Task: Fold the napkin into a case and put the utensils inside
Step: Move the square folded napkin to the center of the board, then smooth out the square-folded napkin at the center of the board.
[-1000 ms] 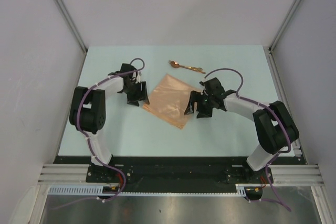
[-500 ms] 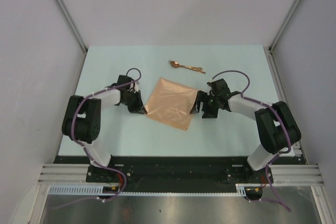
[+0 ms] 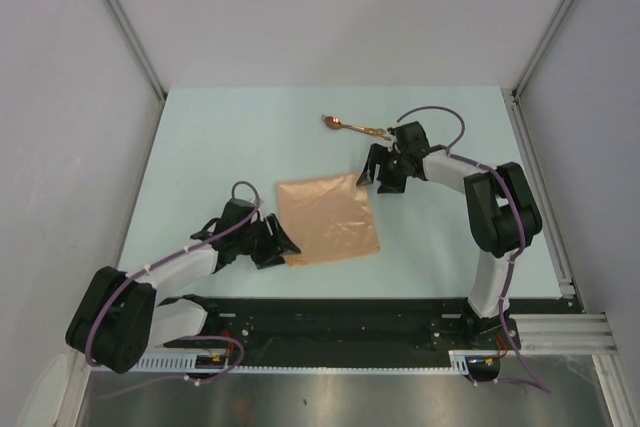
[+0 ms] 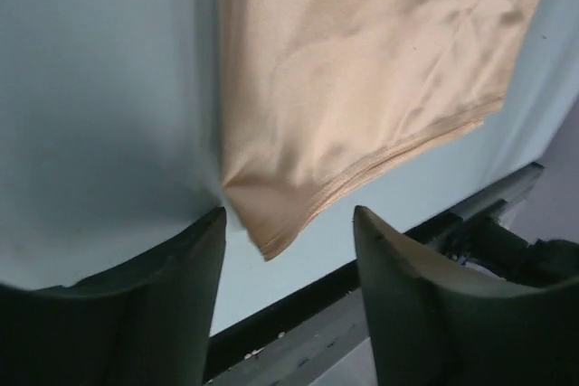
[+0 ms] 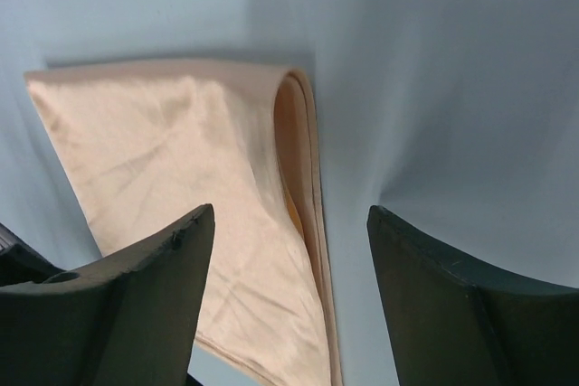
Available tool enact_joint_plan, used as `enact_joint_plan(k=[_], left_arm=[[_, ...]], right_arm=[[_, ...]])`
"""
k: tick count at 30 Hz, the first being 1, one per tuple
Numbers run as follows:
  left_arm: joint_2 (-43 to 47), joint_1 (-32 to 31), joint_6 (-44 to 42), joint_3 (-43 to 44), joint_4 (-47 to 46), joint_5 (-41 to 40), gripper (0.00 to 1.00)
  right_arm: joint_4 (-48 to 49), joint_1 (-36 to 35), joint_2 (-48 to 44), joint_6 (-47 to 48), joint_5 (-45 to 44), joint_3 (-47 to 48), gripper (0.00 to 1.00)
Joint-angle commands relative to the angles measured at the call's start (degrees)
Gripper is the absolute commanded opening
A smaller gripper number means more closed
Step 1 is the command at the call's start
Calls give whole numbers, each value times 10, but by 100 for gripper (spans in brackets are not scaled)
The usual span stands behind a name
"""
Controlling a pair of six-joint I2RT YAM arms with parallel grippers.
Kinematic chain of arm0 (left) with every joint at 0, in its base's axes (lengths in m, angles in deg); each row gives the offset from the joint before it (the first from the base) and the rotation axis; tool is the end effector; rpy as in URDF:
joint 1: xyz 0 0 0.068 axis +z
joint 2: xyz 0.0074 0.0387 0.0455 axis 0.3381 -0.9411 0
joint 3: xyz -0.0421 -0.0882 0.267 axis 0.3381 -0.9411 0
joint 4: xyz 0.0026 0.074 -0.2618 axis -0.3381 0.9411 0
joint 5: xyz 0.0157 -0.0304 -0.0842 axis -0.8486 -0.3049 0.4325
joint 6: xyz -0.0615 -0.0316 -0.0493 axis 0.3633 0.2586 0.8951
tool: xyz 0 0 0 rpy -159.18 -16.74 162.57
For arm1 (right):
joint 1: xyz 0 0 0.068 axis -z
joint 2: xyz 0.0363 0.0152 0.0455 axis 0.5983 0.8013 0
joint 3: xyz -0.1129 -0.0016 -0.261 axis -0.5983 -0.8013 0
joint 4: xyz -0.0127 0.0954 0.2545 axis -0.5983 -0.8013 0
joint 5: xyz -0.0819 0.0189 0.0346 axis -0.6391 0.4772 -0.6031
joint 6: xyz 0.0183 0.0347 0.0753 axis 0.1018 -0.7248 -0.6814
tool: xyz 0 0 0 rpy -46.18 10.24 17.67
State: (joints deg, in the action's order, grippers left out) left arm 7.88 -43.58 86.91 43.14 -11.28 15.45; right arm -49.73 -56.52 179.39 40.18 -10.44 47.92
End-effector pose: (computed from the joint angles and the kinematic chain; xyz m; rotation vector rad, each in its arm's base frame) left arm 0.1906 -0.1151 0.1104 -0.4683 2.6667 -0.9691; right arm 0.3920 0.1692 0.1408 0.0629 2.6138 0.7889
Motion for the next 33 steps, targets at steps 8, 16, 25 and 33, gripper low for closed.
enact_joint_plan(k=[8, 16, 25, 33], left_arm=[[-72, 118, -114, 202, 128, -67, 72], [-304, 133, -202, 380, 141, -60, 52], [-383, 134, -198, 411, 145, -108, 38], [-252, 90, -219, 361, 177, -151, 60]], right_arm=[[25, 9, 76, 75, 62, 97, 61], [14, 10, 105, 95, 56, 115, 51], [-5, 12, 147, 94, 2, 154, 27], [-61, -6, 109, 113, -45, 165, 47]])
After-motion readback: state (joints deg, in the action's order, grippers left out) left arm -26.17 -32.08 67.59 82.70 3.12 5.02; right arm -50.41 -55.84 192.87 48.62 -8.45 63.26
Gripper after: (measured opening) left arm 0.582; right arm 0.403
